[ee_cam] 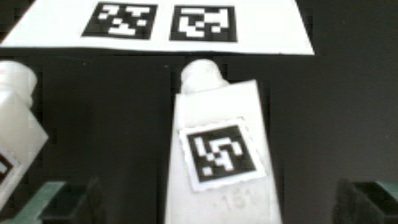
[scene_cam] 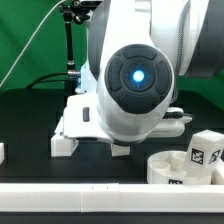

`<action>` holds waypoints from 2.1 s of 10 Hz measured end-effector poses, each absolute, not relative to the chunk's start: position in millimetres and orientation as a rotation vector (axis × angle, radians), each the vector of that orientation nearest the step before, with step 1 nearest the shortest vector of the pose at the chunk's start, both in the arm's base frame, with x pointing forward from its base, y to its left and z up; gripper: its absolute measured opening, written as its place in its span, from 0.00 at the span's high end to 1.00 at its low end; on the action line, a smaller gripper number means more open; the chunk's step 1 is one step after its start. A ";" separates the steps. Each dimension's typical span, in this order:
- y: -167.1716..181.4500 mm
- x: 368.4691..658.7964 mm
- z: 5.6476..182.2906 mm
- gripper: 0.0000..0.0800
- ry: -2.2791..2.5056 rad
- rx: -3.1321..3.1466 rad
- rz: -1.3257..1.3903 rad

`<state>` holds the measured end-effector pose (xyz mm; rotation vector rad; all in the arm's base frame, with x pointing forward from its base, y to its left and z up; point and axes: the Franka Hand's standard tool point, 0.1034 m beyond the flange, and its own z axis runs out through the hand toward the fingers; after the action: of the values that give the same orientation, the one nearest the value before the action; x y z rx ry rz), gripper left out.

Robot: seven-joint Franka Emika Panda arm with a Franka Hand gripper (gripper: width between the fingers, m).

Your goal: Assemble stool

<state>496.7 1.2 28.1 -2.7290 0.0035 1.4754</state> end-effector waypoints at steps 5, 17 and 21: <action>-2.6 494.5 8.3 0.19 0.009 -2.766 1.418; -0.3 515.5 37.2 0.59 -0.050 -2.763 1.358; 2.4 528.8 64.7 0.59 -0.060 -2.786 1.303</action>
Offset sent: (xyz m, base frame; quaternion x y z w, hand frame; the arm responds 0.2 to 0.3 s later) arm -0.0079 -0.0020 -0.0179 -0.0006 0.0306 0.0023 0.9995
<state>528.8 2.4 64.7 -2.7856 -0.0596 1.3028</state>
